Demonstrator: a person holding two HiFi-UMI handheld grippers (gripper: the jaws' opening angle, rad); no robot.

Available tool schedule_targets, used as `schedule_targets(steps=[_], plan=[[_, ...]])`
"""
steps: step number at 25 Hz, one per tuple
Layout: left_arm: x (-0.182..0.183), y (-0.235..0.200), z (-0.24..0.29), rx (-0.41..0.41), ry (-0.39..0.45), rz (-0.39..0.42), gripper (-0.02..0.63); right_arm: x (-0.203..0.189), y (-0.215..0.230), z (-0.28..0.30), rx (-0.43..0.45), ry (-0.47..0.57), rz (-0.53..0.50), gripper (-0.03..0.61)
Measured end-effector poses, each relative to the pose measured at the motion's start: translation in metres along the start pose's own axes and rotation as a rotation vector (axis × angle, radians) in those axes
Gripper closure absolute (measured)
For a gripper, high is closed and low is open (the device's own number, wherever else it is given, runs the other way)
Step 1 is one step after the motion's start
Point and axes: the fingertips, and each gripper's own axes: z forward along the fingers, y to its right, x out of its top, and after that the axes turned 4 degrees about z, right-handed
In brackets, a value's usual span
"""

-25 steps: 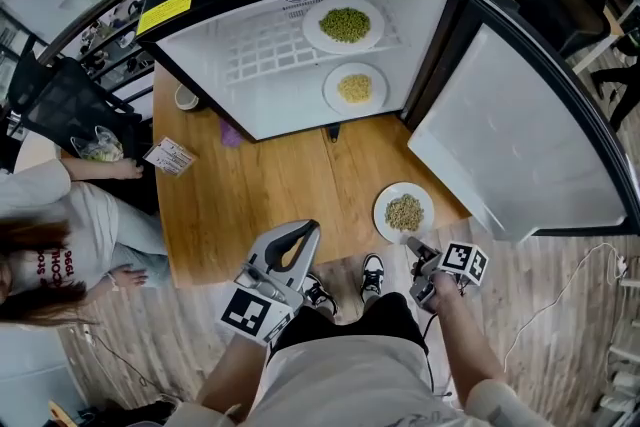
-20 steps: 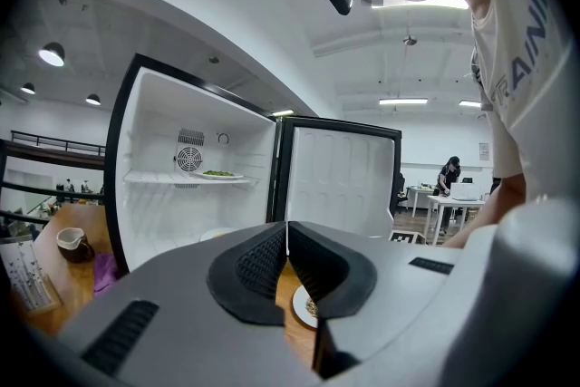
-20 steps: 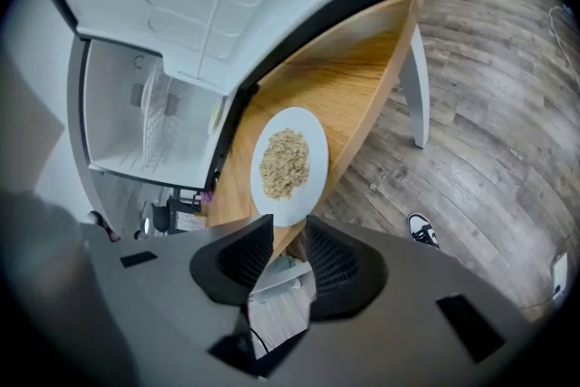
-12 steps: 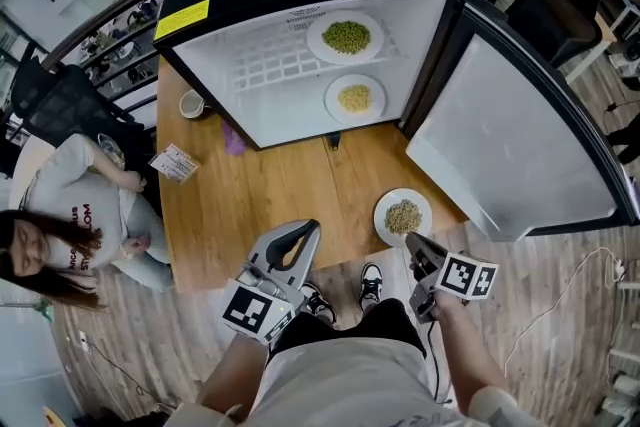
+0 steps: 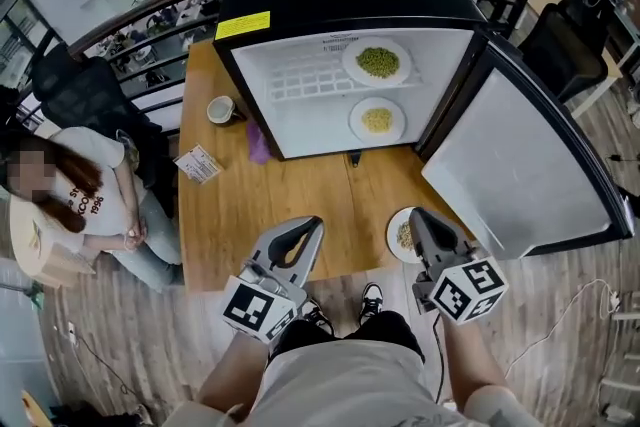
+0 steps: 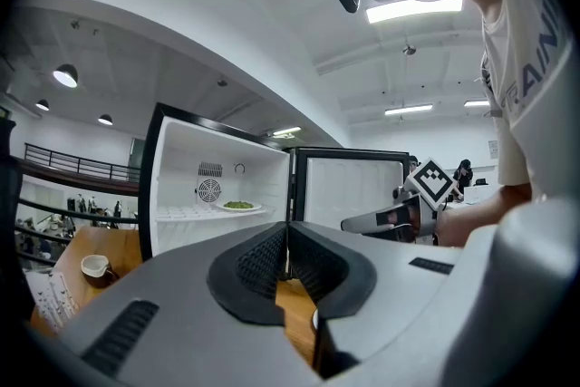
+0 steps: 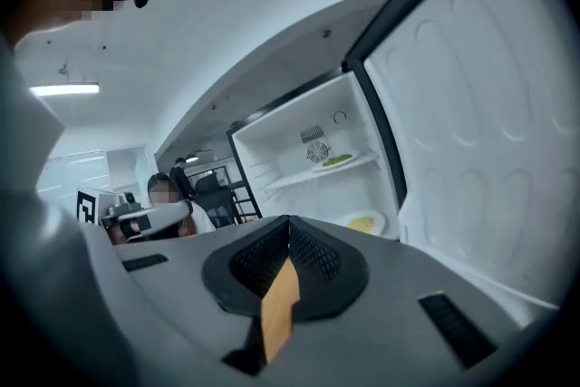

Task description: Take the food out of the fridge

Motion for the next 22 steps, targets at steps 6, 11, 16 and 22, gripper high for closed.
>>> schedule_targets(steps=[6,11,16,22], plan=[[0.026,-0.012,-0.015,0.032,0.061,0.03,0.603,0.053,-0.04,-0.001,0.052,0.133,-0.11,0.557],[0.029,-0.019,-0.019,0.043,0.065,0.04,0.606,0.059,-0.047,0.005,0.062,0.144,-0.115,0.557],[0.03,-0.021,-0.02,0.05,0.083,0.028,0.606,0.054,-0.042,0.009,0.057,0.13,-0.094,0.557],[0.029,-0.022,-0.019,0.05,0.081,0.03,0.606,0.056,-0.034,0.021,0.056,0.126,-0.023,0.557]])
